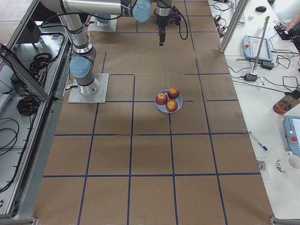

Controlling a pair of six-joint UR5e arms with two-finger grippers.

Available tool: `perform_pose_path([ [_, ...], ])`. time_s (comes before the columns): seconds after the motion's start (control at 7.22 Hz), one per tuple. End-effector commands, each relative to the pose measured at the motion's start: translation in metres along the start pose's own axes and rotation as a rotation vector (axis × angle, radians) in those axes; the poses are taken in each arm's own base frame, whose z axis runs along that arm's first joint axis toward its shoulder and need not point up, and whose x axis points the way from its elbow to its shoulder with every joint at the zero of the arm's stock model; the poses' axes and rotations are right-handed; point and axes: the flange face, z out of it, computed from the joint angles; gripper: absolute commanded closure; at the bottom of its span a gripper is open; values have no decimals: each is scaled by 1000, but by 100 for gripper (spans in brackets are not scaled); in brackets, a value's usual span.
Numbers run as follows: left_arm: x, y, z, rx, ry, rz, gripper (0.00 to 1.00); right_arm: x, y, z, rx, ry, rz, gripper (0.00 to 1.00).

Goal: Transfer apple from basket to plate
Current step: 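Descend and close the left gripper around the yellow-red apple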

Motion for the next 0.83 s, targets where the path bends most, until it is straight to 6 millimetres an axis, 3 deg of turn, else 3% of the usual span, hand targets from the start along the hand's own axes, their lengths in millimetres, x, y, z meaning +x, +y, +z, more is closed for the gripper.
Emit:
perform_pose_path([
  [0.0,-8,-8,27,-26,32,3,1,0,0,0,1,0,0,0],
  [0.42,-13,-12,46,-33,36,1,2,0,1,-1,1,0,0,0],
  [0.55,-14,-13,48,-28,31,1,13,0,0,0,1,-2,0,0],
  [0.69,-14,-13,50,-31,32,0,31,0,0,0,-1,0,0,0],
])
